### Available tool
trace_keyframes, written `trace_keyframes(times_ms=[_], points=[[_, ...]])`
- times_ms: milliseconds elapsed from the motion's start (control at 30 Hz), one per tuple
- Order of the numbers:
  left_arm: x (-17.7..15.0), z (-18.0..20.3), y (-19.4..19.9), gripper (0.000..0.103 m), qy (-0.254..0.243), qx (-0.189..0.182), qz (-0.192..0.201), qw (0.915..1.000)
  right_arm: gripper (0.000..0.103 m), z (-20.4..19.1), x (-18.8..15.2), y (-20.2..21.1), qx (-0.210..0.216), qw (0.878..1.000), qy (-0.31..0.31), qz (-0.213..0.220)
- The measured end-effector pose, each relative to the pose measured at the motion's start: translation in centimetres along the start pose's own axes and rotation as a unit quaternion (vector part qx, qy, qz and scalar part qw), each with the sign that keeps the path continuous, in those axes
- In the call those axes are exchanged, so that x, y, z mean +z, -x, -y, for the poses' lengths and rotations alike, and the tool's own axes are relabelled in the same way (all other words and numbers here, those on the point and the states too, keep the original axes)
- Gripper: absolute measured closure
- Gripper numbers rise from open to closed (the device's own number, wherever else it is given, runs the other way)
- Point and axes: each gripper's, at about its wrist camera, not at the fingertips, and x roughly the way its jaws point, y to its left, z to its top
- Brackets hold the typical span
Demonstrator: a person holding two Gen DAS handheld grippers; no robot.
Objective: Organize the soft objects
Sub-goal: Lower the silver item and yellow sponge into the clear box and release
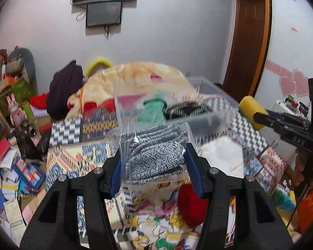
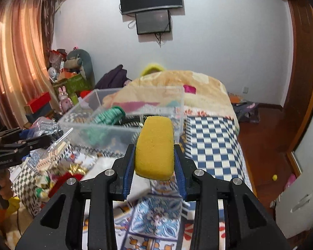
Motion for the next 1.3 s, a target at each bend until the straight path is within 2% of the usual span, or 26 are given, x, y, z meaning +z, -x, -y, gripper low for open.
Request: trace_keyframes(times_ms=[133,400,667,967,1067,1167,1233,1300], points=[[2.2,0.1,-0.2,0.049,0.002,0.004,0.023,0.9997,0.071,-0.8,1.2,0.0,0.007,1.000,0.004,0.019],[5.3,0.3,-1.6,0.049,0.013,0.014,0.042,0.9989,0.071,-2.2,3.5,-1.4,0.008,0.999,0.022,0.044],[6.3,0.0,-5.9,0.049,0.027,0.016,0.011,0.9995,0.071,-2.4,4.4,-4.4,0.008,0.999,0.024,0.025],[6.0,0.6,-10.8,0.049,0.020,0.018,-0.038,0.9989,0.071,-1.5,3.7,-8.4,-0.004,0.999,0.021,-0.032],[5.7,0.5,-11.5,0.043,0.024,0.025,-0.045,0.9984,0.071,-1.5,3.5,-8.8,-0.004,0.999,0.018,-0.040],[5.6,0.5,-11.4,0.030,0.027,0.021,-0.045,0.9984,0.066,-1.8,3.2,-8.9,0.004,0.998,0.028,-0.054],[5.6,0.7,-10.9,0.028,0.022,0.022,-0.039,0.9988,0.049,-1.9,3.1,-8.6,0.000,0.998,0.033,-0.049],[5.6,0.8,-10.4,0.028,0.016,0.027,-0.034,0.9989,0.042,-2.0,3.0,-7.9,-0.007,0.999,0.035,-0.038]])
